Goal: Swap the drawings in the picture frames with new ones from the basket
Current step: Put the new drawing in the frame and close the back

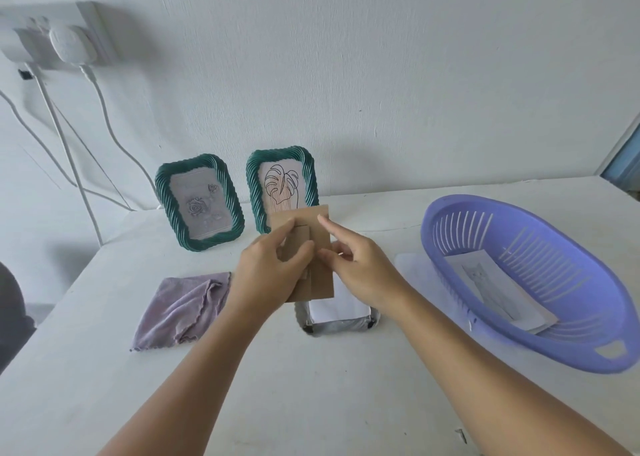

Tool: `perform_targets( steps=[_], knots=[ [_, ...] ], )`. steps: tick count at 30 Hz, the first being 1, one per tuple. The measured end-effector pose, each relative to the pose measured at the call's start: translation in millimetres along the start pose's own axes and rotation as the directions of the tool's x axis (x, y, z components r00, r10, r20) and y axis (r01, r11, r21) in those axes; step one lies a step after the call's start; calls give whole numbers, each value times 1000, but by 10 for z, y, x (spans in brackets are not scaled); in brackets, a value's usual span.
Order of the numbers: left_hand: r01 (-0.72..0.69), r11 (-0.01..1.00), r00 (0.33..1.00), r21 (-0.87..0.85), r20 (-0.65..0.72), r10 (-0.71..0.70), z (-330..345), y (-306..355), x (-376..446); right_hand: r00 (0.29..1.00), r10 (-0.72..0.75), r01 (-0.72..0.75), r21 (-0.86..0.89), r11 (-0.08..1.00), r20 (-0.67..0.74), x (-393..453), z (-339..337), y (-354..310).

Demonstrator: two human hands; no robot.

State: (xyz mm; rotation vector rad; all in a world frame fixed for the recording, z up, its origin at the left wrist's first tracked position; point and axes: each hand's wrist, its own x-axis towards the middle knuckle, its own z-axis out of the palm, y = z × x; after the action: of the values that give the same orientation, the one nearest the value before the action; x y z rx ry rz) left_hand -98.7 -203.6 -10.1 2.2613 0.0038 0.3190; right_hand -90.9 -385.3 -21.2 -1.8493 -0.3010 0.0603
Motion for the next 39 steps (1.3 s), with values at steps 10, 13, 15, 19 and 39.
perform_targets(
  steps=[10, 13, 15, 19, 39],
  knots=[
    [98, 981, 973, -165, 221, -60, 0, -205, 15, 998, 16, -14, 32, 999, -64, -90, -195, 180],
    [90, 972, 968, -215, 248, -35, 43, -222, -9, 997, 48, -46, 33, 998, -57, -117, -228, 239],
    [78, 974, 967, -211, 253, -23, 69, -221, -16, 996, 79, -78, 29, 997, -49, -132, -258, 287],
    [44, 991, 962, -127, 274, -7, 91, -248, 8, 990, 137, -138, -51, 989, -17, -125, -306, 374],
    [81, 990, 920, 114, 374, -119, 332, -375, 58, 965, 261, -250, -318, 915, -7, -72, -379, 571]
  ],
)
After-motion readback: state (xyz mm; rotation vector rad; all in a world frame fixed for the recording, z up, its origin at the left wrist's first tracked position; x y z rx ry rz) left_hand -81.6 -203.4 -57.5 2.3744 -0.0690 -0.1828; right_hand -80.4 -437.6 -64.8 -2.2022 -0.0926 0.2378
